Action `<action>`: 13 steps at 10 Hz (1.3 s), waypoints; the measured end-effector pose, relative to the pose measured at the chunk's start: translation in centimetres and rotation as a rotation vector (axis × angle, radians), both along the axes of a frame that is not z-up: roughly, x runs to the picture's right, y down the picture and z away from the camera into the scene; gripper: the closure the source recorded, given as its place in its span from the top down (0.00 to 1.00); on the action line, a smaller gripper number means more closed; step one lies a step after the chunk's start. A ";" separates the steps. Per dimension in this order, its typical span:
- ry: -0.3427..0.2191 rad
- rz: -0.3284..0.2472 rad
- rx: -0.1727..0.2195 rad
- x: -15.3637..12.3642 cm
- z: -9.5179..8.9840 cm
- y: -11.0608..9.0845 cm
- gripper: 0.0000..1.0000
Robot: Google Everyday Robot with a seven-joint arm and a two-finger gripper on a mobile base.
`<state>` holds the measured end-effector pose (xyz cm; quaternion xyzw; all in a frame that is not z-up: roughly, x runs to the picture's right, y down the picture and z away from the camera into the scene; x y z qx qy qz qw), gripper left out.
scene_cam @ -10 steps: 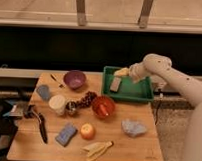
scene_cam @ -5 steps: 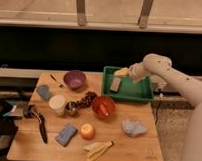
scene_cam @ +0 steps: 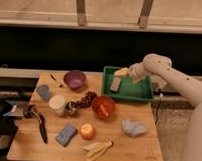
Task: Place apple in metal cup
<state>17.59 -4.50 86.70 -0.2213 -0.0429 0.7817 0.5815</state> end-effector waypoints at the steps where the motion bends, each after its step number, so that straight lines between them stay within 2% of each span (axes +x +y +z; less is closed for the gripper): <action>1: 0.000 0.000 0.000 0.0 0.0 0.0 0.80; 7: 0.000 0.000 0.000 0.0 0.0 0.0 0.80; 9: 0.013 -0.019 -0.002 0.1 -0.1 0.0 0.80; 10: 0.058 -0.039 -0.006 0.5 -0.7 -0.1 0.80; 11: 0.127 -0.068 -0.021 0.4 -1.5 0.1 0.80; 13: 0.206 -0.109 -0.039 -0.9 -3.8 1.5 0.80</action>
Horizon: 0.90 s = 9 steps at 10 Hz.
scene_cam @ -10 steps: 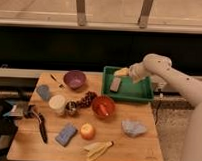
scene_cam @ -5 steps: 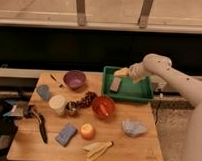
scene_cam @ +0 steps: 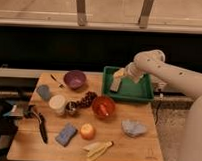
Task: Place apple in metal cup
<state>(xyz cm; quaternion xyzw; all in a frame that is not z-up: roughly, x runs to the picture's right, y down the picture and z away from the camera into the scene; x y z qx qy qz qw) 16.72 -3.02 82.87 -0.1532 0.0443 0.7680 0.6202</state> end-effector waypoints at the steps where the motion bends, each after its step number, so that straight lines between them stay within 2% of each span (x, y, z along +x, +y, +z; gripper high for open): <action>1: 0.025 -0.008 -0.008 -0.2 -1.5 1.0 0.80; 3: 0.012 -0.028 -0.045 -3.0 -4.4 3.8 0.80; 4: 0.001 -0.032 -0.066 -3.6 -5.2 4.9 0.80; 6: -0.063 -0.057 -0.140 -6.1 -6.7 8.2 0.80; 9: -0.152 -0.105 -0.266 -10.0 -7.9 13.0 0.80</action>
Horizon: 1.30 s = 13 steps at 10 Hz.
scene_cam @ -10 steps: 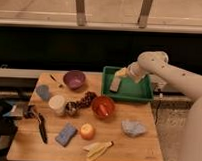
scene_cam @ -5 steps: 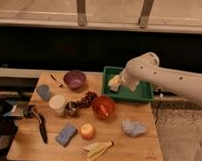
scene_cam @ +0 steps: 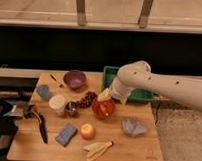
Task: Place apple in metal cup
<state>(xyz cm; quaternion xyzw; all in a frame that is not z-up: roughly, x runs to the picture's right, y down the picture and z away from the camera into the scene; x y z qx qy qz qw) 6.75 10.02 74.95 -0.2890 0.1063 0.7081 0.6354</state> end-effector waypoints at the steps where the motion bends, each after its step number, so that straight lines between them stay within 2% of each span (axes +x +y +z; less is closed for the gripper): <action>1: -0.019 -0.015 -0.038 -1.1 -0.4 1.8 0.80; 3: -0.052 -0.070 -0.100 -3.4 -1.5 5.1 0.80; 4: -0.055 -0.083 -0.113 -4.0 -1.8 6.0 0.80; 7: -0.055 -0.081 -0.113 -4.1 -1.8 5.9 0.80; 9: -0.062 -0.081 -0.135 -4.4 -1.6 6.5 0.80; 11: -0.087 -0.107 -0.172 -6.2 -2.0 9.1 0.80; 13: -0.107 -0.130 -0.189 -7.6 -2.6 10.8 0.80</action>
